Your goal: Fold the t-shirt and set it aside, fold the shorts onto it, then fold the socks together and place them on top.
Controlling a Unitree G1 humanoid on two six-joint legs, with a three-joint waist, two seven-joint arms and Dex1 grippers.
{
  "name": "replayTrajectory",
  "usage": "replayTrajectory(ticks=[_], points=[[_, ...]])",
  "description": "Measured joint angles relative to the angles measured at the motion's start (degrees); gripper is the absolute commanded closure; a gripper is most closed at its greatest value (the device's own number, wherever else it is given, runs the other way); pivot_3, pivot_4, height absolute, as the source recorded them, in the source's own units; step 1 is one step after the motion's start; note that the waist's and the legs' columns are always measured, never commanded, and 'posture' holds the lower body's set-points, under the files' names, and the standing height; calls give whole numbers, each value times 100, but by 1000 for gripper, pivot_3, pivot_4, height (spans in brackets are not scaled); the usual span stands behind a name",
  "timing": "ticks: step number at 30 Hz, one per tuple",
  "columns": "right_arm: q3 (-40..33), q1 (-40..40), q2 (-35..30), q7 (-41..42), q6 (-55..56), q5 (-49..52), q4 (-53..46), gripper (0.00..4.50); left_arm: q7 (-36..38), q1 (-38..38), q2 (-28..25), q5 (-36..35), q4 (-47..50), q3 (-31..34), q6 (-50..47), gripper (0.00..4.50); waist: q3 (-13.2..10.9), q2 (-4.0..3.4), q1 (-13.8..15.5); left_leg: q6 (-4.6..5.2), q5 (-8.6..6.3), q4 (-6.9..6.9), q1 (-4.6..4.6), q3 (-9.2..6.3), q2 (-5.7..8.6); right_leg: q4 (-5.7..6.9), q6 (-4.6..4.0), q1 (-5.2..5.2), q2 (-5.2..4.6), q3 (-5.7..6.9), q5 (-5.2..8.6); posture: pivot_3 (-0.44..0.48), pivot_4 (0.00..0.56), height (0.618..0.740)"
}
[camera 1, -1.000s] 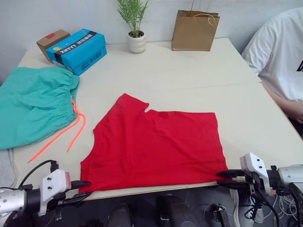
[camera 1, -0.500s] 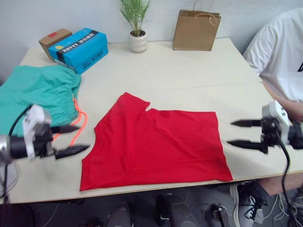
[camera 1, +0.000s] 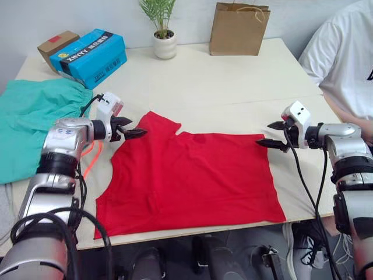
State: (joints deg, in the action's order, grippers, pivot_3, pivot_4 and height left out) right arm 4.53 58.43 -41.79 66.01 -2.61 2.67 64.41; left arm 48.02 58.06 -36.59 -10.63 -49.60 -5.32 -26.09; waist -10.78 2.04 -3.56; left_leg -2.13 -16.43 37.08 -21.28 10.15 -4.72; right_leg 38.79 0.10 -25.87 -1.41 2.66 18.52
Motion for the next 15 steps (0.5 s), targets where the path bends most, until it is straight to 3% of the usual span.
replayTrajectory(ticks=[6, 12, 13, 15], points=[[3, 300, 171, -67, -12, -321, 540, 0, -30, 476, 318, 422, -1394, 17, 723, 57, 0, 0, -29, -4, 2, 30, 12, -2, -4, 44, -2, 6, -6, -5, -1, 0, 150, 740], [-51, 518, 311, -10, -182, -373, 770, 0, -2, 662, 410, 551, -1917, 234, 986, 57, 0, 0, -59, -8, 4, 32, 11, -4, -7, 55, -3, 3, -8, -3, 0, 0, 150, 740], [-51, 538, 346, -34, -207, -376, 792, 178, -6, 674, 419, 573, -1958, 260, 1005, 12, 0, 0, -66, -8, 4, 33, 11, -5, -7, 57, -3, 3, -9, -2, 0, 0, 150, 740], [-52, 538, 414, -97, -222, -380, 807, 620, -7, 698, 434, 613, -2053, 327, 1050, 434, 0, 0, -72, -8, 4, 36, 12, -6, -7, 62, -3, 3, -10, -2, 0, 0, 150, 740]])
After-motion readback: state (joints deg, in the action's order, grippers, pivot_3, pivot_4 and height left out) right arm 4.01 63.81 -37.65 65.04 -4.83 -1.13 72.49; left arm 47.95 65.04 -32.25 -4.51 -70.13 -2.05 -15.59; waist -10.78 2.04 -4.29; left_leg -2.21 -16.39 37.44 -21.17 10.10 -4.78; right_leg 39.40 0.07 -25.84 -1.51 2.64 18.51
